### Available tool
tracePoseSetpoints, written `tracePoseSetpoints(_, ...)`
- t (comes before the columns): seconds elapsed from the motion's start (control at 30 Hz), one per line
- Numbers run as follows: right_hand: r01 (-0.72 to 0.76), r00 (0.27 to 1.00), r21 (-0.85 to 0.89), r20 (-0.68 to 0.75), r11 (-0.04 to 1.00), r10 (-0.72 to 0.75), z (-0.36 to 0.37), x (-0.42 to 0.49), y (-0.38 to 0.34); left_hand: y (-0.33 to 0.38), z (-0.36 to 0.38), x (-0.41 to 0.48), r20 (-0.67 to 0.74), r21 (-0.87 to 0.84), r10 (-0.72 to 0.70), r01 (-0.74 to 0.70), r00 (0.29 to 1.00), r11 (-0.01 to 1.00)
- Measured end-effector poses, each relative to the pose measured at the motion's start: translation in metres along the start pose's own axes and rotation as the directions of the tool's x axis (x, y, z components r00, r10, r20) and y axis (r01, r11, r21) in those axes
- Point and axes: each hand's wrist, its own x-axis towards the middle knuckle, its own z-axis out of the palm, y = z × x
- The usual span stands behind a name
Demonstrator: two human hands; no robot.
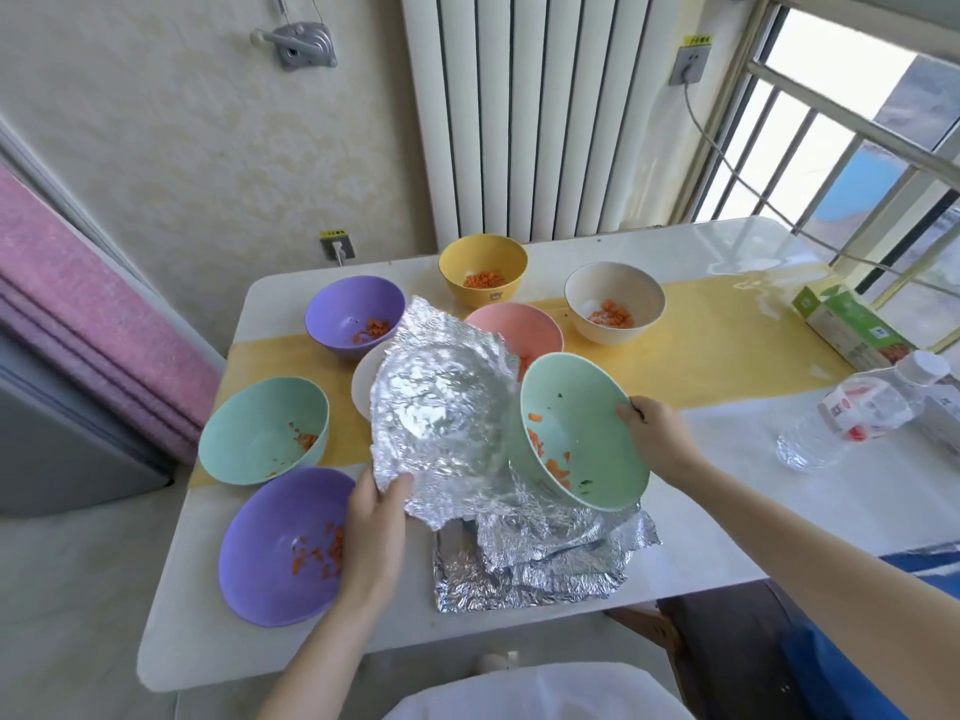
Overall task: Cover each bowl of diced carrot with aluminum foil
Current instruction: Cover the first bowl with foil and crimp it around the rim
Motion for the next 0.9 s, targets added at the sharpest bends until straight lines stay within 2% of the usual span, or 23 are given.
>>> tracePoseSetpoints(0.13,0.016,1.0,-0.044,0.014,0.999,-0.016,0.01,0.0,0.0,0.011,-0.026,0.006,-0.182,-0.101,-0.021,0.003,0.983,0.995)
tracePoseSetpoints(0.27,0.055,0.995,-0.17,0.088,0.984,-0.04,0.019,0.001,-0.002,0.015,-0.037,0.009,-0.289,-0.154,-0.019,-0.027,0.957,0.988)
tracePoseSetpoints(0.4,0.049,0.991,-0.324,0.135,0.945,-0.005,0.03,0.002,0.001,0.017,-0.034,0.004,-0.317,-0.172,-0.032,-0.025,0.948,0.985)
tracePoseSetpoints(0.53,0.037,0.987,-0.37,0.156,0.928,0.023,0.031,0.002,0.004,0.016,-0.032,0.0,-0.295,-0.202,-0.056,-0.005,0.954,0.979)
tracePoseSetpoints(0.6,0.031,0.99,-0.309,0.14,0.951,0.013,0.028,-0.001,-0.002,0.015,-0.032,-0.001,-0.272,-0.217,-0.071,0.011,0.96,0.976)
tracePoseSetpoints(0.63,0.067,0.993,-0.284,0.109,0.957,-0.037,0.027,-0.003,-0.006,0.014,-0.033,-0.002,-0.26,-0.215,-0.076,0.019,0.963,0.976)
tracePoseSetpoints(0.7,0.207,0.978,-0.234,0.039,0.95,-0.203,0.026,-0.01,-0.021,0.014,-0.033,-0.004,-0.227,-0.204,-0.076,0.029,0.971,0.979)
tracePoseSetpoints(0.77,0.304,0.953,-0.048,0.037,0.952,-0.302,0.025,-0.024,-0.048,0.014,-0.031,-0.006,-0.179,-0.183,-0.073,0.039,0.981,0.982)
tracePoseSetpoints(0.83,0.219,0.954,0.27,0.142,0.938,-0.263,0.024,-0.042,-0.079,0.014,-0.031,-0.007,-0.13,-0.135,-0.063,0.046,0.99,0.99)
tracePoseSetpoints(0.9,0.036,0.93,0.531,0.291,0.846,-0.223,0.027,-0.054,-0.101,0.009,-0.035,-0.006,-0.081,-0.106,-0.059,0.051,0.995,0.993)
